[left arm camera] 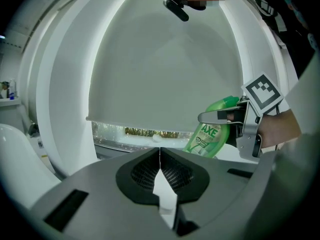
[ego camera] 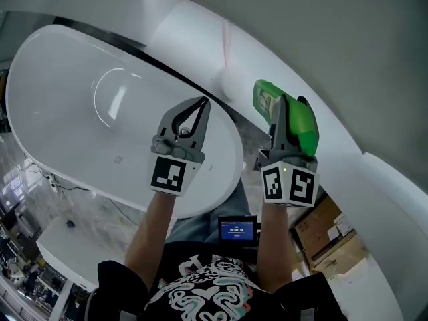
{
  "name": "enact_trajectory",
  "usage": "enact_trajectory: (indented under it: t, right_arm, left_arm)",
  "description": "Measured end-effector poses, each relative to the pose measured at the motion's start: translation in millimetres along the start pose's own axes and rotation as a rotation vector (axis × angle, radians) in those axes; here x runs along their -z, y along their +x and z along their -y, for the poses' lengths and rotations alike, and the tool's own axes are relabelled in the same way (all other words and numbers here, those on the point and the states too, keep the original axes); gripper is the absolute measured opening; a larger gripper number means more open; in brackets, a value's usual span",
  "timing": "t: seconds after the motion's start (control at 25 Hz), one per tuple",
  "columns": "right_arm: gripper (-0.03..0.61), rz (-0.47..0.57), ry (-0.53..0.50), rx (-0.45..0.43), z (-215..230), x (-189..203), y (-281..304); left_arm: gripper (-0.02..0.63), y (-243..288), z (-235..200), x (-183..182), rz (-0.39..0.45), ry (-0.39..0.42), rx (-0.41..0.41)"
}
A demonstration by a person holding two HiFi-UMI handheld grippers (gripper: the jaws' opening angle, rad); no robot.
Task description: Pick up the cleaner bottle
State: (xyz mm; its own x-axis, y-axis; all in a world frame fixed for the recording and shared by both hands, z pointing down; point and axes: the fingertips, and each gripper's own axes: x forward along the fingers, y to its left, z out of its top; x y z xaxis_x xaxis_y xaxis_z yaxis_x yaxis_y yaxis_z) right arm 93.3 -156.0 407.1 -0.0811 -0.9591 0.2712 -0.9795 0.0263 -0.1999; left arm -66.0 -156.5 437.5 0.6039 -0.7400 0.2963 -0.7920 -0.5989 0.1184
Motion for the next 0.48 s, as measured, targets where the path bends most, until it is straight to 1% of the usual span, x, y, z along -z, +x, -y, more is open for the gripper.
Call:
enact_trajectory:
  t: [0.16,0.32,0.48]
  right_arm:
    - [0.187,0.005,-0.009,-0.033,-15.4,-18.5,-7.9]
    - [0.187,-0.005,0.012,-0.045,-30.7,-23.7,-8.5]
    - [0.187,0.012,0.011,-0.061,-39.2,-51.2,-21.4]
  left_arm:
    - [0.018,-7.2,-3.0,-9.7,0.006,0.016,0.001]
    - [0.018,-16.3,-13.6,-13.7,0.008,0.026,0.001]
    - [0.018,-30.3,-10.0,-41.1,0.031,0.031,-0.007]
